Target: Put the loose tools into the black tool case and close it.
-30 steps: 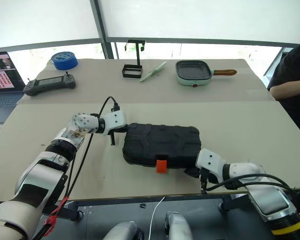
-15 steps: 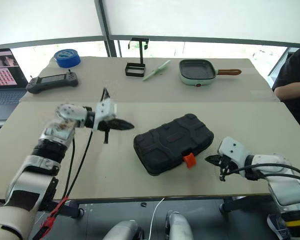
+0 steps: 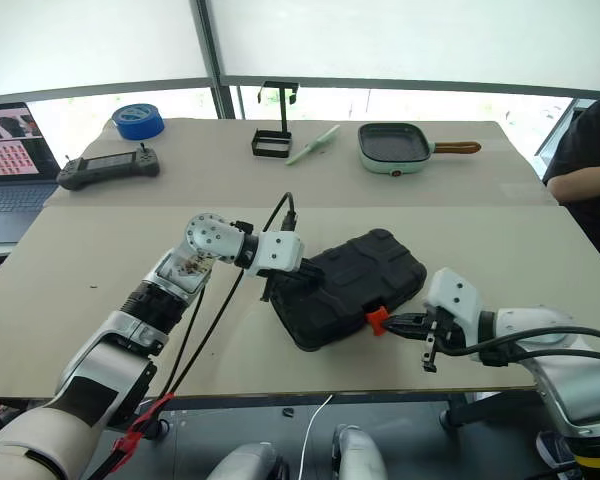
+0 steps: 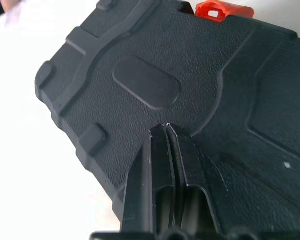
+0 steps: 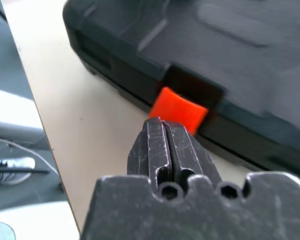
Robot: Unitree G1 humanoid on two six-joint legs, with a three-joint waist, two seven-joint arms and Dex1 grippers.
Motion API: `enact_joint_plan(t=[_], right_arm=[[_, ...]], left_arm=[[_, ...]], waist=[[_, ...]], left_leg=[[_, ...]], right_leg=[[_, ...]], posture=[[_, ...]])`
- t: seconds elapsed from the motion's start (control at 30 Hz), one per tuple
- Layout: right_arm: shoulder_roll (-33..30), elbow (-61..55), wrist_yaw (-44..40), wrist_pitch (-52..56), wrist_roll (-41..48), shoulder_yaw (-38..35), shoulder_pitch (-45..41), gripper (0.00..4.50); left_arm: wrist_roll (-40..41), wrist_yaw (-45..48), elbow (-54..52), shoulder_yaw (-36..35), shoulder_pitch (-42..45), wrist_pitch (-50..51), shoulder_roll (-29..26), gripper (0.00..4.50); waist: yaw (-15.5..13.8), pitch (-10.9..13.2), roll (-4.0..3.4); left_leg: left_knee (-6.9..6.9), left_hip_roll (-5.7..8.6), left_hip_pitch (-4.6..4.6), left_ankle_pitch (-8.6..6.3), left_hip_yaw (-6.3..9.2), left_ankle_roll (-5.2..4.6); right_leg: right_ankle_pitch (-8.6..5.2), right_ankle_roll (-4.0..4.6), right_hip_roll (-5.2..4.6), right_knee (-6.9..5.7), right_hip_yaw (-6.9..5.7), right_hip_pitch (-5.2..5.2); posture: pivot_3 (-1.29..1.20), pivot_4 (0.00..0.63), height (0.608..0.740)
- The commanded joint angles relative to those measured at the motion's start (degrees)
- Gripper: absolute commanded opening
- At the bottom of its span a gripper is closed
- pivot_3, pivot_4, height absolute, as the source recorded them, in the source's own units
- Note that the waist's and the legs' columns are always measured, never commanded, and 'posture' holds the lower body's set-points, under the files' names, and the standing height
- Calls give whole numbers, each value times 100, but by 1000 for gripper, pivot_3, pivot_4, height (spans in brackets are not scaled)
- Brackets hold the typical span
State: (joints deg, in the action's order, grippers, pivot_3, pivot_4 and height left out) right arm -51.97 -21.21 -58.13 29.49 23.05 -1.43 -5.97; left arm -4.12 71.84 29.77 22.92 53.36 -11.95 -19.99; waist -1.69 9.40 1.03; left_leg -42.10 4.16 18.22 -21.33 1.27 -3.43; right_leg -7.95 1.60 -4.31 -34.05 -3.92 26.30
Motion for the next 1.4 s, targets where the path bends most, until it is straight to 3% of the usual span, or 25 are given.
enact_joint_plan(t=[0.03,0.4,0.6,0.7,0.83,1.1,1.4], right_arm=[[218,291,438,-65,-505,348,-239,0],[469,363,693,-257,-928,430,-8,0],[-73,-598,-242,489,596,-606,364,0],[-70,-550,-70,847,1024,-992,56,0],[77,-129,380,898,717,-761,-374,0],[10,14,412,851,248,37,-537,0],[-188,-470,483,911,366,-424,112,0]], left_arm=[[-110,122,38,188,-166,60,32,134],[-18,79,-27,127,-86,99,313,134],[-46,71,87,72,43,72,387,134],[-58,75,186,54,92,-1,377,134],[-86,72,253,69,100,-85,381,134],[-97,68,290,61,132,-104,397,134],[-101,44,265,64,68,-116,383,134]], waist=[[4,0,0],[-40,-2,-2],[-53,-1,-3],[-42,-1,-2],[-50,-1,-1],[-59,-2,-2],[-62,-2,-2]], left_leg=[[1,0,0,0,0,0],[-1,2,2,0,-1,0],[1,1,6,0,1,0],[-3,1,2,-1,1,-3],[-2,0,0,-4,1,-8],[-3,0,8,-6,-1,-12],[-6,0,6,-6,-1,-13]], right_leg=[[0,0,0,0,0,0],[0,0,1,0,-1,2],[0,0,4,1,-2,4],[0,0,3,2,-1,-1],[0,0,2,1,0,-2],[0,-1,1,4,-3,2],[-1,-2,0,2,-2,1]], posture=[[0,150,740],[0,150,740],[0,150,740],[0,150,740],[0,150,740],[0,150,740],[0,150,740]])
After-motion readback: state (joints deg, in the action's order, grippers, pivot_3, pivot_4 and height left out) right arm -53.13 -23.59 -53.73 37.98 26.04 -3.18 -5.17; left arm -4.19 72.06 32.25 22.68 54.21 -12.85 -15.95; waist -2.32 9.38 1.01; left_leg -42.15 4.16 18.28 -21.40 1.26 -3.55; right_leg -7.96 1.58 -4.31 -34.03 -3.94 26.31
